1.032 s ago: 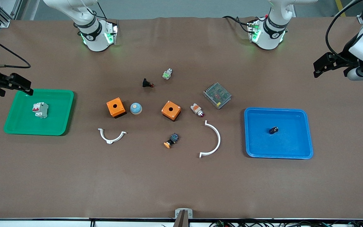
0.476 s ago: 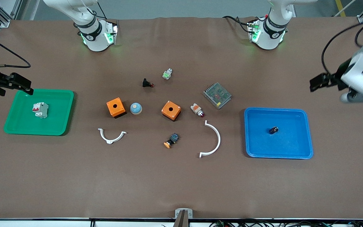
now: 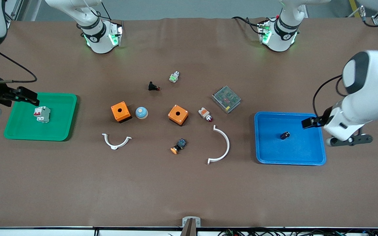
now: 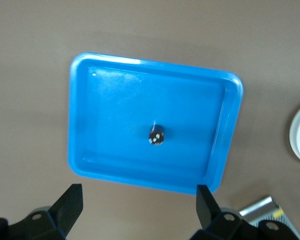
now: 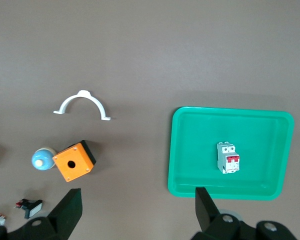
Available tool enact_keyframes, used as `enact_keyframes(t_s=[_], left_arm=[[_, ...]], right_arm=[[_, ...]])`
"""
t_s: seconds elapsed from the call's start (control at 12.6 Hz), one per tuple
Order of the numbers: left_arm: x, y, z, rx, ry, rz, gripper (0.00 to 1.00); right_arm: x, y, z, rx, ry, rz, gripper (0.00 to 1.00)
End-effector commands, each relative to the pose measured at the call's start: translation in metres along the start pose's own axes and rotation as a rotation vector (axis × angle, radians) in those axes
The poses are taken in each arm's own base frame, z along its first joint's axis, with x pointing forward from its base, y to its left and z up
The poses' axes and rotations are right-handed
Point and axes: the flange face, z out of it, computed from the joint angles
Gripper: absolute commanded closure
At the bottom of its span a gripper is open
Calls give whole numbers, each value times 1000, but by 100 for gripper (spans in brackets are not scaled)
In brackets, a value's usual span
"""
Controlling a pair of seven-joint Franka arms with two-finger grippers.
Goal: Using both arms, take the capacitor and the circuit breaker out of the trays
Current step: 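Grasp the black capacitor with the left gripper while the right gripper grasps the breaker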
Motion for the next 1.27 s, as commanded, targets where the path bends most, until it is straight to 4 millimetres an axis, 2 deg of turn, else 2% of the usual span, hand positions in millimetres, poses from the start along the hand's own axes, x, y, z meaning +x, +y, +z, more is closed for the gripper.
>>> enact_keyframes(t_s=[0.0, 0.16, 0.32, 0.4, 0.56, 0.79, 0.87, 1.03, 1.19], left_arm=[[7, 15, 57, 9, -25, -19, 0], [19, 15, 104, 4, -42, -22, 0], [20, 13, 145, 11, -94, -26, 1], [19, 9, 155, 12, -97, -30, 3], [14, 8, 177, 7, -92, -33, 17], [12, 5, 201, 7, -111, -37, 24], [8, 5, 207, 8, -114, -37, 24], [7, 5, 214, 6, -113, -36, 28], [7, 6, 228, 4, -116, -36, 41]], right_arm=[[17, 46, 40, 15, -35, 83, 0], [26, 76, 63, 3, -29, 114, 0], [33, 107, 99, 1, -42, 100, 0], [37, 123, 124, -2, -31, 82, 0], [35, 167, 173, -2, -33, 47, 0], [26, 212, 227, 18, -90, -10, 0], [19, 220, 245, 27, -110, -21, 0], [7, 220, 274, 25, -115, -35, 0], [-13, 222, 305, 3, -149, -69, 0]])
